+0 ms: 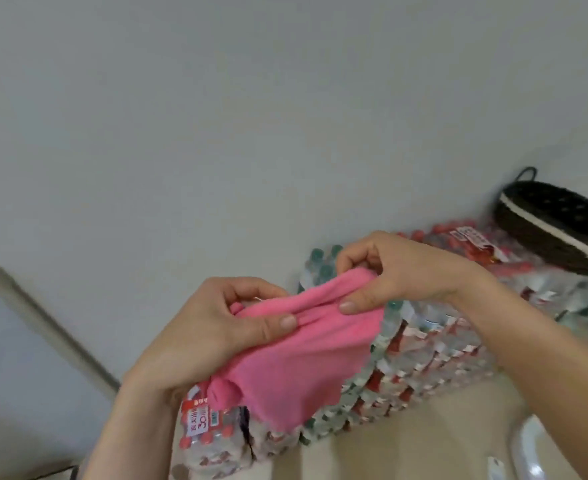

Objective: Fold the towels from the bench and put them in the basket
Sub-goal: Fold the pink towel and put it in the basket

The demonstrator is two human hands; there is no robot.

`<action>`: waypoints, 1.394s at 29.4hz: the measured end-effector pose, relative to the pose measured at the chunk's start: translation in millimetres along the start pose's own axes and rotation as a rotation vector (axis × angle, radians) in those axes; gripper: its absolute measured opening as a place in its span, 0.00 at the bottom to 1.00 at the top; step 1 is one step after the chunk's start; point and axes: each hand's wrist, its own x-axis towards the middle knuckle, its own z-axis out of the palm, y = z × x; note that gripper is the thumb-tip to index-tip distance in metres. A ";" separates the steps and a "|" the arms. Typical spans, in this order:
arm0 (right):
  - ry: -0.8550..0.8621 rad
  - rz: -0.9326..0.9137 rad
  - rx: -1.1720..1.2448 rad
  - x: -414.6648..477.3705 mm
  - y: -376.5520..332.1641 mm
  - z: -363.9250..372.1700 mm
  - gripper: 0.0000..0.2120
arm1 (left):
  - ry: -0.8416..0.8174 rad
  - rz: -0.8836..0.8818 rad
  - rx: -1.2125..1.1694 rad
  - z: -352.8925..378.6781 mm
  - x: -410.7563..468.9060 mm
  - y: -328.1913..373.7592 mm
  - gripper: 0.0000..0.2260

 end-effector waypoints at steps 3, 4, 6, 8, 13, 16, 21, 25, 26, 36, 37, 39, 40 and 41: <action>0.010 0.094 0.051 -45.5 12.9 -12.7 0.10 | 0.090 0.057 -0.070 28.5 14.5 -1.3 0.10; 0.024 0.113 0.069 -60.8 17.8 -18.8 0.10 | 0.127 0.071 -0.099 35.9 20.1 -1.5 0.12; 0.137 0.138 0.127 -91.8 29.0 -34.1 0.07 | 0.174 0.097 -0.116 48.3 32.8 0.7 0.13; 0.275 0.165 0.199 -121.6 43.4 -50.5 0.04 | 0.174 0.134 -0.120 59.7 45.8 4.3 0.11; 0.347 0.338 0.049 -174.9 81.0 -85.5 0.11 | 0.264 0.246 -0.118 85.7 81.3 17.3 0.07; 0.427 0.407 0.005 -187.8 105.3 -112.8 0.08 | 0.144 0.185 0.061 93.6 104.8 25.2 0.07; 0.663 0.502 -0.315 -168.3 168.7 -183.5 0.05 | -0.443 -0.135 0.593 128.1 169.1 9.8 0.14; 0.741 0.525 -0.386 -139.8 220.9 -248.7 0.07 | -0.131 -0.166 0.777 141.9 228.4 -31.0 0.12; 0.785 0.530 -0.440 -129.9 231.5 -265.3 0.09 | -0.019 -0.173 0.789 146.9 243.3 -33.7 0.07; 1.289 0.281 -0.443 -88.3 281.4 -349.4 0.05 | 0.934 0.220 1.015 148.8 302.9 8.3 0.12; 1.269 0.329 -0.437 -91.3 302.1 -343.1 0.05 | 0.923 0.196 1.004 153.5 297.6 -5.0 0.11; 1.147 0.444 -0.486 -98.6 347.2 -318.5 0.05 | 0.834 0.083 1.019 168.1 283.3 -47.6 0.10; 1.059 0.507 -0.520 -103.8 369.8 -303.3 0.06 | 0.766 0.000 1.031 175.8 274.8 -71.5 0.11; 0.967 0.566 -0.547 -109.9 390.1 -287.9 0.07 | 0.685 -0.097 1.032 183.4 265.8 -95.6 0.14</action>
